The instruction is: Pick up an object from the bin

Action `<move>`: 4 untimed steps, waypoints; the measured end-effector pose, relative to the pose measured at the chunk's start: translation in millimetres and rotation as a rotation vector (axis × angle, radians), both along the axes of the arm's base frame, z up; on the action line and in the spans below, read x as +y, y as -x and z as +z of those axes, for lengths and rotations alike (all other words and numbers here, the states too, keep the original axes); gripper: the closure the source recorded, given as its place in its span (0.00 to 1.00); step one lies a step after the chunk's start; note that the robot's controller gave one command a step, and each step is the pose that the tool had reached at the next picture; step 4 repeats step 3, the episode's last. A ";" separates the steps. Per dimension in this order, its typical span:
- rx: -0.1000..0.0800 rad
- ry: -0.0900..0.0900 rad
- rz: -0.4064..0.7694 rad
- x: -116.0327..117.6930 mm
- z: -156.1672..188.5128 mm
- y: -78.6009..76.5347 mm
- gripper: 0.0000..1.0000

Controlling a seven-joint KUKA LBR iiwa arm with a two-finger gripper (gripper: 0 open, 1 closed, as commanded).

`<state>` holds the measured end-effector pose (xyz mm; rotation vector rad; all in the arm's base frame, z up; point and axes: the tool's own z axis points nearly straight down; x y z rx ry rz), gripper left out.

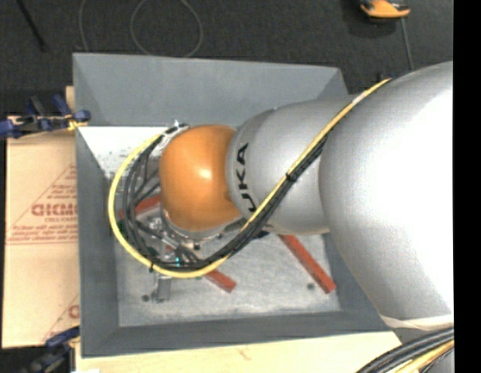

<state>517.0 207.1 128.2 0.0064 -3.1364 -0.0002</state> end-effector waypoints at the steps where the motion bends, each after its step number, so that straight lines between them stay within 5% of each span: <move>1: -0.005 0.004 0.050 -59.7 -61.2 -36.9 0.00; 2: -0.007 -0.001 0.052 -54.2 -57.7 -36.4 1.00; 3: -0.017 -0.001 0.072 -67.0 121.7 -42.3 1.00; 4: -0.017 -0.001 0.072 -67.0 121.7 -42.3 1.00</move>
Offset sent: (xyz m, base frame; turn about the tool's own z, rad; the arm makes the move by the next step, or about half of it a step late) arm 0.0353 -0.0536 -0.0582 -0.0554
